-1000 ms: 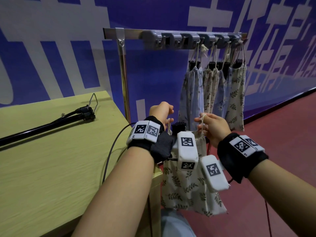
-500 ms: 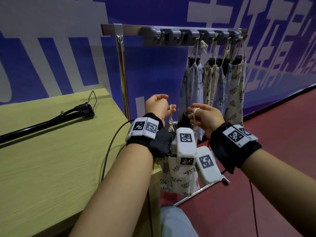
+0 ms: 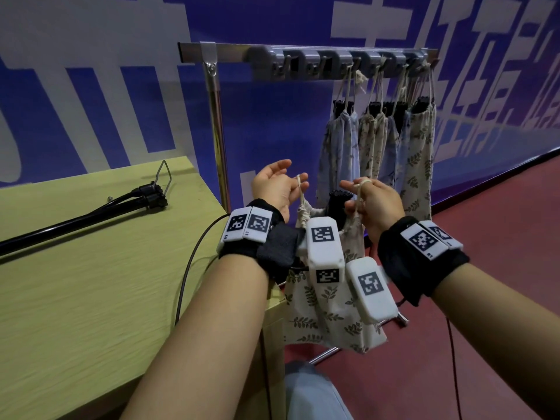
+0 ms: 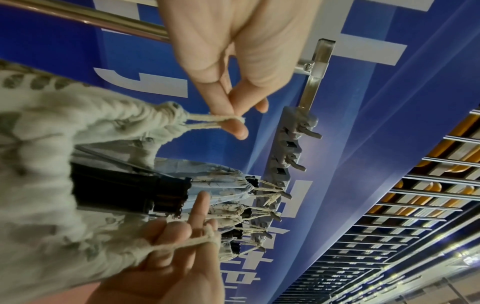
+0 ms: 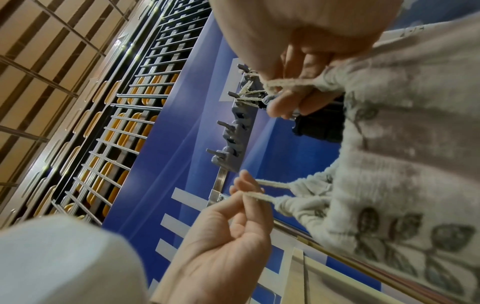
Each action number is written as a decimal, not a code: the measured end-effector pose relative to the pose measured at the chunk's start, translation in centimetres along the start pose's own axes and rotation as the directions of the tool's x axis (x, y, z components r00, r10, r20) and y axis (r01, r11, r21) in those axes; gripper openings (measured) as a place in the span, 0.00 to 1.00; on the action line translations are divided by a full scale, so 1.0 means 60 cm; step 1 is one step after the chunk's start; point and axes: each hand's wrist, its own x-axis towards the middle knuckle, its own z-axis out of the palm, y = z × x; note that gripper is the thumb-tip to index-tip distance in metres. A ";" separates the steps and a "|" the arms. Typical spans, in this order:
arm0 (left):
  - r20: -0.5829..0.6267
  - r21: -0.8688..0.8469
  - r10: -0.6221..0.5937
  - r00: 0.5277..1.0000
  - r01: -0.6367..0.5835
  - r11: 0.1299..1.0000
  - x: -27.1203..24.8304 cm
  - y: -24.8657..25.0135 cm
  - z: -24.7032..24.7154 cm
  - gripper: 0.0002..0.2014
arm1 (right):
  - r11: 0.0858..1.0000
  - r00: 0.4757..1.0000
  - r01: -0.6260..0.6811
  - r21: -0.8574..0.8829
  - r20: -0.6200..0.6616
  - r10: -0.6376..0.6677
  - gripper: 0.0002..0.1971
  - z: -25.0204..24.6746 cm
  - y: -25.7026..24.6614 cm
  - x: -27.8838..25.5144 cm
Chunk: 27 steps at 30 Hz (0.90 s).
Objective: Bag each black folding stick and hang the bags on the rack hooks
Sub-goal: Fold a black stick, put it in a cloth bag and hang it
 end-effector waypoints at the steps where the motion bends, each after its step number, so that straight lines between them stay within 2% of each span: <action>1: -0.011 -0.030 -0.010 1.000 0.009 1.000 0.000 0.003 0.000 0.16 | 1.000 1.000 -0.002 -0.014 0.006 0.002 0.10 0.001 -0.002 0.000; 4: 0.068 -0.117 0.010 0.998 -0.002 0.993 -0.005 0.012 0.004 0.11 | 0.995 0.999 0.035 -0.096 0.020 -0.034 0.12 0.005 -0.004 -0.001; 7: 0.156 0.054 0.043 0.987 -0.052 0.997 -0.010 0.013 0.011 0.11 | 0.988 1.000 0.031 -0.151 0.010 -0.030 0.13 0.005 0.002 0.003; 9: 0.191 0.154 -0.006 0.982 -0.023 0.988 -0.013 0.011 0.012 0.09 | 0.982 1.000 -0.027 -0.185 -0.004 0.027 0.12 0.001 0.010 0.006; 11: 0.218 0.172 -0.054 0.974 0.016 0.985 -0.013 0.011 0.010 0.09 | 0.980 0.997 -0.079 -0.182 0.003 0.081 0.12 -0.005 0.018 0.008; 15: 0.306 0.082 -0.088 0.948 0.066 0.994 -0.020 0.014 0.014 0.09 | 0.973 0.999 -0.051 -0.225 -0.001 0.052 0.11 -0.011 0.024 0.011; 18: 0.375 -0.009 0.001 0.927 0.003 1.000 -0.026 0.012 0.022 0.13 | 0.961 0.999 0.042 -0.273 -0.015 -0.048 0.12 -0.012 0.018 0.018; 20: 0.370 -0.017 0.043 0.928 -0.040 0.999 -0.024 0.011 0.021 0.14 | 0.955 0.997 0.075 -0.288 -0.004 -0.080 0.13 -0.014 0.011 0.021; 23: 0.287 0.081 -0.020 0.958 -0.004 0.997 -0.014 0.007 0.018 0.12 | 0.964 0.998 0.057 -0.261 0.038 -0.049 0.13 -0.017 0.007 0.024; 25: 0.200 0.243 -0.113 0.973 0.063 0.968 -0.007 0.002 0.017 0.09 | 0.967 0.998 0.054 -0.250 0.034 -0.047 0.15 -0.017 0.012 0.026; 27: 0.081 0.492 -0.221 0.972 0.154 0.857 -0.004 -0.003 0.013 0.07 | 0.964 0.996 0.086 -0.250 0.017 -0.085 0.18 -0.017 0.019 0.031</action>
